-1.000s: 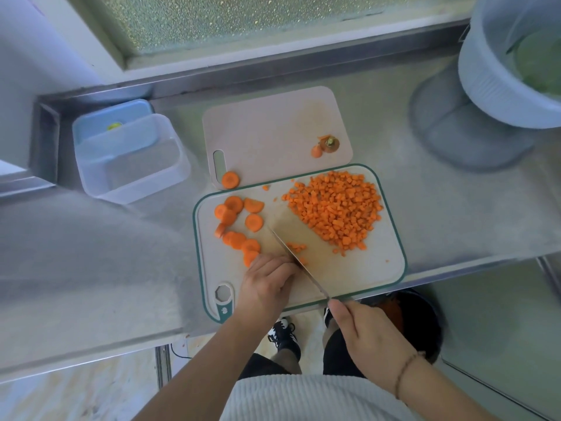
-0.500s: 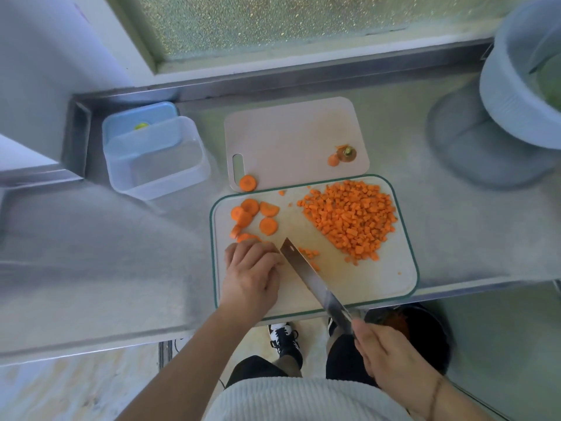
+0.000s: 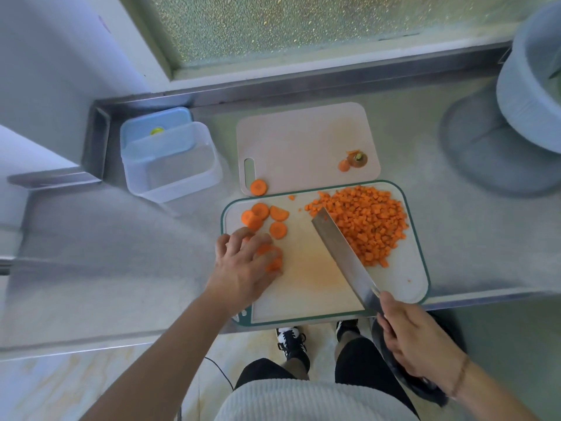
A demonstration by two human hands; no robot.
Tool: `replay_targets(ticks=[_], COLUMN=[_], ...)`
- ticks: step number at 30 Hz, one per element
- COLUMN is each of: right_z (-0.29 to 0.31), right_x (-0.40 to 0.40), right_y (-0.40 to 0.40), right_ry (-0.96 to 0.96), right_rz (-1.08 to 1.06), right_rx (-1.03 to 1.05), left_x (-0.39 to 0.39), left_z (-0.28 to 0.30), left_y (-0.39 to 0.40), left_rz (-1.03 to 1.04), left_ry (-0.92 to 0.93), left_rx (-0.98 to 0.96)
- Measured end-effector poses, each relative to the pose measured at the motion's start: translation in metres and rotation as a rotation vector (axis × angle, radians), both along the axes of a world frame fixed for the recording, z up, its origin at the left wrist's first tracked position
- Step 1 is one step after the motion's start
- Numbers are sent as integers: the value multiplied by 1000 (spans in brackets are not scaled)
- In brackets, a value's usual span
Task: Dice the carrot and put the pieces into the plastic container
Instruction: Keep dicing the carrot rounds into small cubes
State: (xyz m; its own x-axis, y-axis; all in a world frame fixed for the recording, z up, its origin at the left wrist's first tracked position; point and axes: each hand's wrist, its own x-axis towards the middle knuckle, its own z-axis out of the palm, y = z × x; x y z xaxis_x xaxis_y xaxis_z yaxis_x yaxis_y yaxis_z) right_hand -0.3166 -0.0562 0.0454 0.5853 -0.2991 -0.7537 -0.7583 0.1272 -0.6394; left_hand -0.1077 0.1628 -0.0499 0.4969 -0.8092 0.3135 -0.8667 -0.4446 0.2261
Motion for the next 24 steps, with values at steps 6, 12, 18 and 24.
replay_targets(ticks=[6,12,18,24], right_z=[4,4,-1,-22], right_x=[-5,-9,-14,-26], right_y=[4,4,4,5], right_ry=[-15,-87,-105,-144], right_rz=[103,211,271,295], right_rx=[-98,-300,-427,-495], left_x=[2,-47,-62,-59], left_z=[-4,10,-8,-12], left_y=[4,-43,-72,-61], left_rz=[-97,-3,25,-68], left_ry=[-127,245,230,228], left_rx=[-80,-276,-189,-227])
